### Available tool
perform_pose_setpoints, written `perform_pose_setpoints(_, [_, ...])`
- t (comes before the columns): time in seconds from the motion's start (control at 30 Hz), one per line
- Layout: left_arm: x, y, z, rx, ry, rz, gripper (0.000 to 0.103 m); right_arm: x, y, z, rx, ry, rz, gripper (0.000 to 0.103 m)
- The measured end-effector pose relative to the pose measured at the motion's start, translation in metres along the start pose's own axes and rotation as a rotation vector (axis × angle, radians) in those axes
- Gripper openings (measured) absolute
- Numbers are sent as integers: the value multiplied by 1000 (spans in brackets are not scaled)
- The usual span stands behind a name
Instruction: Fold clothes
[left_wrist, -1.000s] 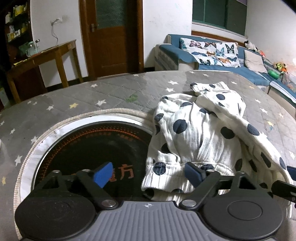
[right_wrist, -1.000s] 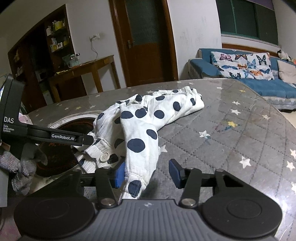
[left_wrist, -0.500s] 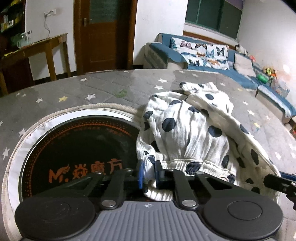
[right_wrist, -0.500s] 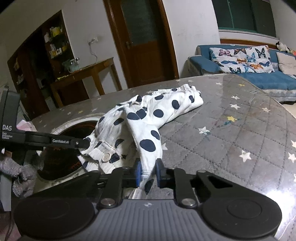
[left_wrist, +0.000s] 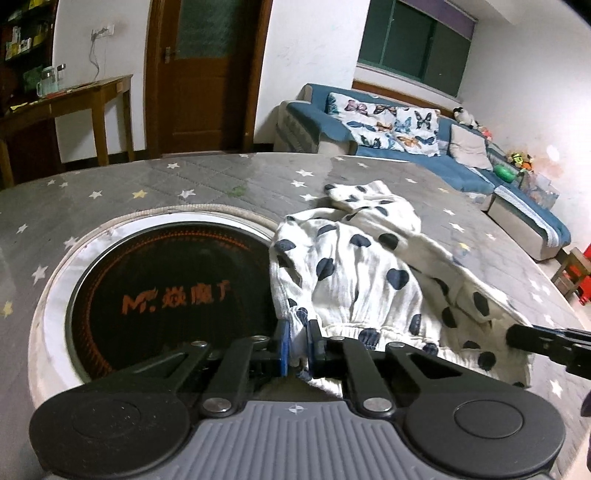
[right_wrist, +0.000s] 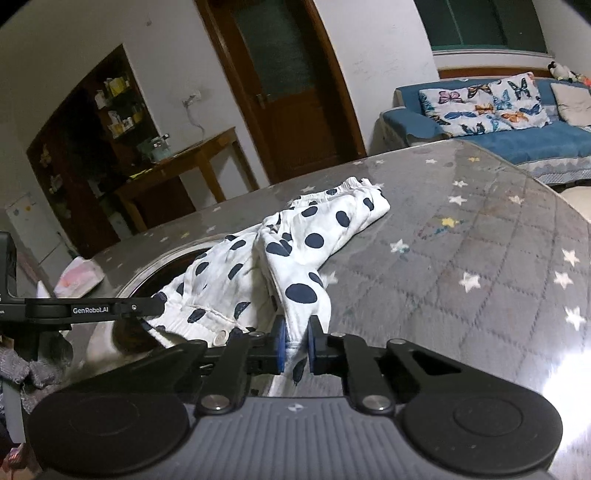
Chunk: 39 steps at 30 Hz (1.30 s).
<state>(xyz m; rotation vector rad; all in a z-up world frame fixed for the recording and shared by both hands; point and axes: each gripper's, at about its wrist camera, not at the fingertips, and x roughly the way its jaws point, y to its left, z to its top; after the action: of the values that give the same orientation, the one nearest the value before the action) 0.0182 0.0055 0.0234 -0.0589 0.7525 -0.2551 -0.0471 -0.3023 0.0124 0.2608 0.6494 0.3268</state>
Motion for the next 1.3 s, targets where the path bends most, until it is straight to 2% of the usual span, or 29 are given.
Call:
perform_pose_setpoints(0.13, [-24,-5,-18,6,1,-17,10,-20,0,-16,-12,25,21,10])
perform_pose_setpoints(0.3, [-46,-8,-53,26,40,-42,10,-45,5,-38,-37,86,45,11])
perform_pose_setpoints(0.4, [-54,-9,-68,39,56,-43,10,-62,10,-47,-67,113,62,15])
perform_pose_setpoints(0.5, [-62,-9,-78,41,61,-42,10,-72,12,-44,-83,109,67,16])
perform_pose_setpoints(0.67, [-67,-11,-79,41,45,-49,10,-74,27,-11,-165,41,71,19])
perform_pose_setpoints(0.83, [-66,-8,-84,34,44,-51,11,-32,46,30,-262,23,50,23])
perform_pose_setpoints(0.97, [-64,-5,-87,13,52,-54,11,13,59,54,-289,48,58,25])
perform_pose_setpoints(1.07, [-62,-4,-87,6,56,-56,11,51,71,71,-321,78,56,35])
perform_pose_setpoints(1.3, [-60,-1,-88,-2,67,-61,12,125,82,75,-359,165,7,42])
